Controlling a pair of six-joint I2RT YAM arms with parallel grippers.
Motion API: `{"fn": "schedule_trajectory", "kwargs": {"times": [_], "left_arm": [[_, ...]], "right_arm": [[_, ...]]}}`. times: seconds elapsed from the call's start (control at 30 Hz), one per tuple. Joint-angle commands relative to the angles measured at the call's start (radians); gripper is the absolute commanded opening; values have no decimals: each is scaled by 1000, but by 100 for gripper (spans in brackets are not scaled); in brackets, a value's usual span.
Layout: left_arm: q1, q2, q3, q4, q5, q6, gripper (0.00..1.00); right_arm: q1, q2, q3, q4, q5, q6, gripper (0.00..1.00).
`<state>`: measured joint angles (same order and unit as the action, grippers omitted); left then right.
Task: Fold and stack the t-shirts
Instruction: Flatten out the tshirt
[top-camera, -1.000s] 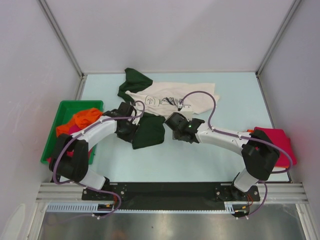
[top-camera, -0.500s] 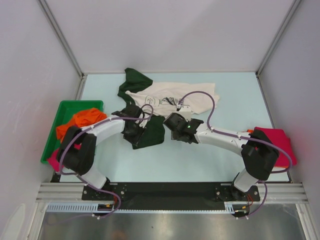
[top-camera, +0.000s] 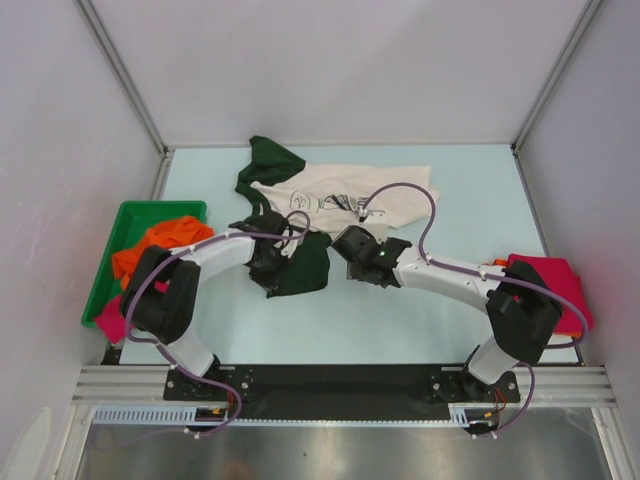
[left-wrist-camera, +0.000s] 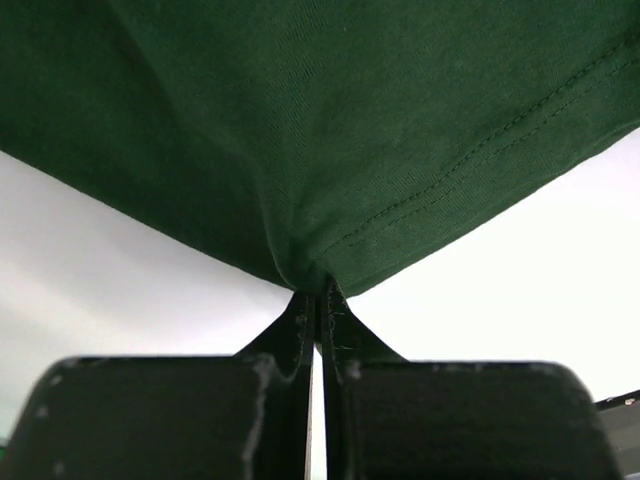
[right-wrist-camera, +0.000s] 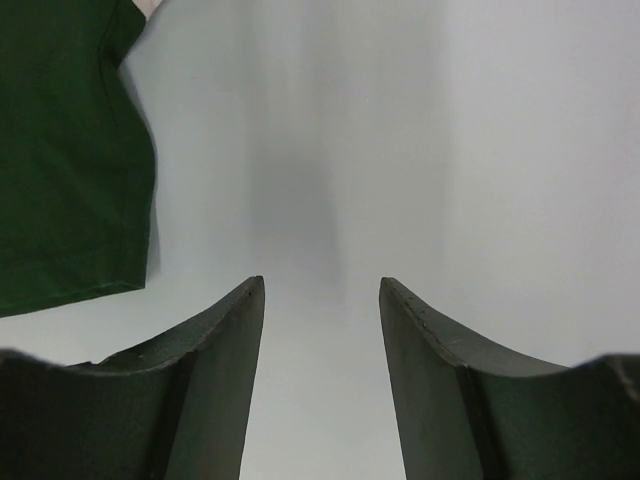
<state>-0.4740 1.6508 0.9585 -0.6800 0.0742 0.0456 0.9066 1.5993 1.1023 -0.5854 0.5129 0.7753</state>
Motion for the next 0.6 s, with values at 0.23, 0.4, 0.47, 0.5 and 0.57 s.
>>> {"fn": "schedule_trajectory", "kwargs": {"times": [0.23, 0.4, 0.47, 0.5, 0.57], "left_arm": [[127, -57, 201, -89, -2, -3, 0], [189, -36, 305, -101, -40, 7, 0], [216, -22, 368, -108, -39, 5, 0], [225, -5, 393, -112, -42, 0, 0], [254, 10, 457, -122, -48, -6, 0]], "right_arm": [[-288, -119, 7, -4, 82, -48, 56], [-465, -43, 80, 91, -7, -149, 54], [-483, 3, 120, 102, -10, -175, 54], [-485, 52, 140, 105, -22, -195, 54], [-486, 97, 195, 116, -34, -211, 53]]}}
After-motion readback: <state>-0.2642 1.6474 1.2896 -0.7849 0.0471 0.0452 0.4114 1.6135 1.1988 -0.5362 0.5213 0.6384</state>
